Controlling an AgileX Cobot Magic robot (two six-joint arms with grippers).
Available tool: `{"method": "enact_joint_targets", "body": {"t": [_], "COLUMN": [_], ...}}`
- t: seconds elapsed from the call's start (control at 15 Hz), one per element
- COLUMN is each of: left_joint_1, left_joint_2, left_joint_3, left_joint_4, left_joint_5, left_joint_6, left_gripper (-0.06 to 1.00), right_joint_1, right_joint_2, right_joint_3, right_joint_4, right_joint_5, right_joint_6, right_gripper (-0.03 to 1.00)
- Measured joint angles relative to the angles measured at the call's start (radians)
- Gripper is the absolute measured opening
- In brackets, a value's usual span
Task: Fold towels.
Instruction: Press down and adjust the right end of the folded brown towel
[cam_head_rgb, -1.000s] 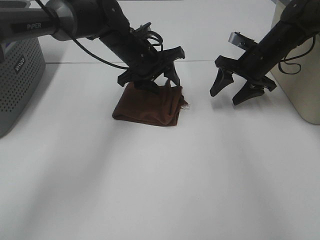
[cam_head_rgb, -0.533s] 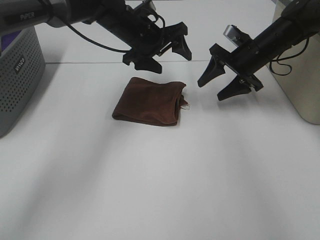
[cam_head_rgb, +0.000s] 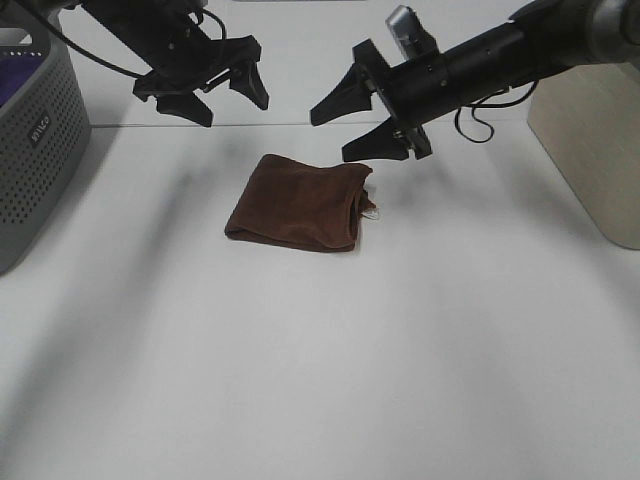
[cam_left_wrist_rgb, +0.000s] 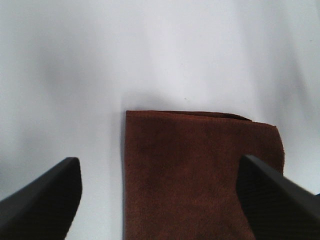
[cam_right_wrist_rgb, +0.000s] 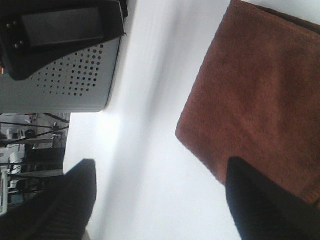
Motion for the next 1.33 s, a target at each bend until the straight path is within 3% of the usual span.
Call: {"method": "enact_joint_targets", "body": {"t": [0.27, 0.53, 1.0, 1.2, 1.33], "left_joint_1": [0.004, 0.004, 0.004, 0.004, 0.004], "left_joint_2": [0.0, 0.0, 0.0, 0.0, -0.004], "left_joint_3": [-0.001, -0.001, -0.001, -0.003, -0.028], "left_joint_4": [0.009, 0.01, 0.01, 0.01, 0.01], "left_joint_5": [0.029, 0.031, 0.066, 0.091, 0.136], "left_joint_6": [0.0, 0.0, 0.0, 0.0, 0.0], "left_gripper": [0.8, 0.8, 0.8, 0.8, 0.8], "right_joint_1": [0.028, 0.02, -0.098, -0.092, -0.08], "right_joint_2": [0.015, 0.129, 0.153, 0.148, 0.097], "right_joint_3": [-0.003, -0.036, -0.038, -0.083, -0.097], "right_joint_4": [0.001, 0.034, -0.04, -0.193, -0.378], "right_joint_5": [-0.151, -0.057, -0.064, -0.029, 0.005], "right_joint_6": [-0.018, -0.018, 0.006, 0.048, 0.126], "right_gripper": [0.69, 0.69, 0.69, 0.69, 0.69]}}
